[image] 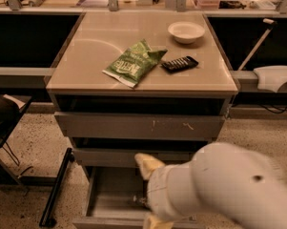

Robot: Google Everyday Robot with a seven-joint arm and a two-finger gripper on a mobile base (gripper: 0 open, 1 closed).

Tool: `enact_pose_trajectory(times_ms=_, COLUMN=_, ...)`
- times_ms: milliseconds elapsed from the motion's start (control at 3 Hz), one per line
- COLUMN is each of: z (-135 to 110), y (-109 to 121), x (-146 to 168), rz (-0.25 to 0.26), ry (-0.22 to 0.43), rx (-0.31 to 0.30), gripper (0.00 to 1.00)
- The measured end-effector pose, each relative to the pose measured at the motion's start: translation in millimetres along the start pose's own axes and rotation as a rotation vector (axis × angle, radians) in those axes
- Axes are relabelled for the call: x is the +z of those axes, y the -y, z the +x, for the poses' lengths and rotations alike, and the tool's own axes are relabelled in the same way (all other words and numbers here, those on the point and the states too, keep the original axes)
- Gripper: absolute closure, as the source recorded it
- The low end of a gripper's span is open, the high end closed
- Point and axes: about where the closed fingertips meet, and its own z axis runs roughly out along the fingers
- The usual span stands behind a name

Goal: Pick water bottle from bottom drawer and place on counter

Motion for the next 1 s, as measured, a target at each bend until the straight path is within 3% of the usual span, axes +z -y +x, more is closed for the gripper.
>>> enact_pose_trajectory(times_ms=333, z=-11, y=-27, x=40, rz=-0.049, ry=-0.001, rx=-0.033, gripper=0.00)
enact_pose_trajectory(times_ms=667, z=6, y=-26, x=45, rz=-0.015, ry=-0.048, rx=-0.020, gripper=0.00)
enact_pose_trajectory(times_ms=1000, z=64, y=-23, x=66, rz=0.029, ry=-0.133, rx=0.052, gripper=0.00)
